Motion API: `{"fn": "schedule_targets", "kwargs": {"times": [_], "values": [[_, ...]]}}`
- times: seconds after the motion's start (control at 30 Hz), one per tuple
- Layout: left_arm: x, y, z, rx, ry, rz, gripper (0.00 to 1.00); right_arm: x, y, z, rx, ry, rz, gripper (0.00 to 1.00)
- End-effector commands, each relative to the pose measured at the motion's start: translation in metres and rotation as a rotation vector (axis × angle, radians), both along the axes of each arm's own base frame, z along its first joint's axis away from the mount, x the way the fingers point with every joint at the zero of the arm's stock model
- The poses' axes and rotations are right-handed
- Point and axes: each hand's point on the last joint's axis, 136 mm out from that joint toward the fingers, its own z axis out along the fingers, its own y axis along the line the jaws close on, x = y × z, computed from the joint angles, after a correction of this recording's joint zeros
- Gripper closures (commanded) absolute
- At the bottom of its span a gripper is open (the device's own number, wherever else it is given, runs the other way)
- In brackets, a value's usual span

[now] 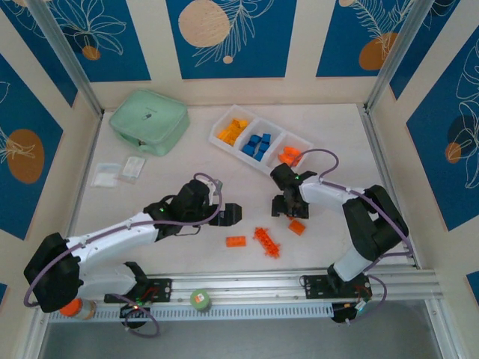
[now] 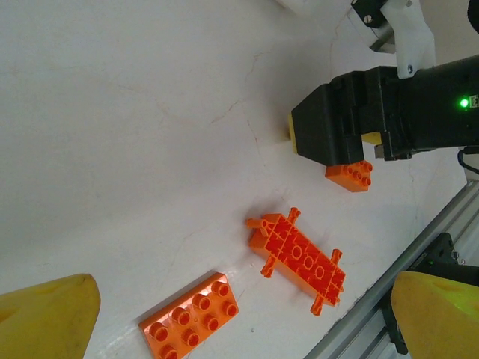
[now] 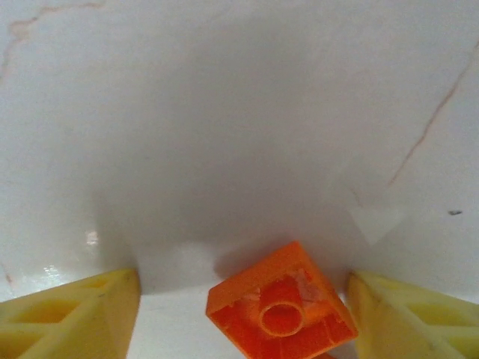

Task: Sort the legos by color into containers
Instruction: Pick up the lego from the center of the table, then place the lego in the container.

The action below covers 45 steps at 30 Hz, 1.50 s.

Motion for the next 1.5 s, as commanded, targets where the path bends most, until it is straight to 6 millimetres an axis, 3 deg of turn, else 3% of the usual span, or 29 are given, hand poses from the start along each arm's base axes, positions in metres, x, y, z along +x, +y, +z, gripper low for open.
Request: {"fn": "schedule_targets", "kwargs": {"times": [0.0, 0.1, 0.7, 0.97, 1.1, 1.23, 1.47], "values": [[0.002, -0.004, 0.011, -0.001, -0.033, -0.01, 0.01, -0.003, 0.016, 0.003, 0.005, -0.003, 0.039, 0.32], [0.002, -0.004, 0.012, 0.002, -0.035, -0.009, 0.01, -0.006, 0.023, 0.003, 0.009, -0.002, 0.057, 0.36], [0.004, -0.005, 0.012, 0.011, -0.035, -0.016, 0.01, 0.009, 0.019, 0.001, 0.011, -0.016, 0.062, 0.61], [0.006, -0.008, 0.017, 0.018, -0.045, -0.024, 0.01, 0.018, 0.025, 0.027, 0.051, -0.075, 0.084, 0.69], [0.012, -0.013, 0.024, 0.032, -0.064, -0.038, 0.01, 0.039, 0.028, 0.058, 0.079, -0.156, 0.098, 0.69], [0.019, -0.02, 0.027, 0.054, -0.073, -0.05, 0.01, 0.076, 0.022, 0.088, 0.097, -0.238, 0.076, 0.69], [0.038, -0.032, 0.031, 0.076, -0.092, -0.036, 0.01, 0.155, 0.004, 0.108, 0.081, -0.313, 0.033, 0.69]]}}
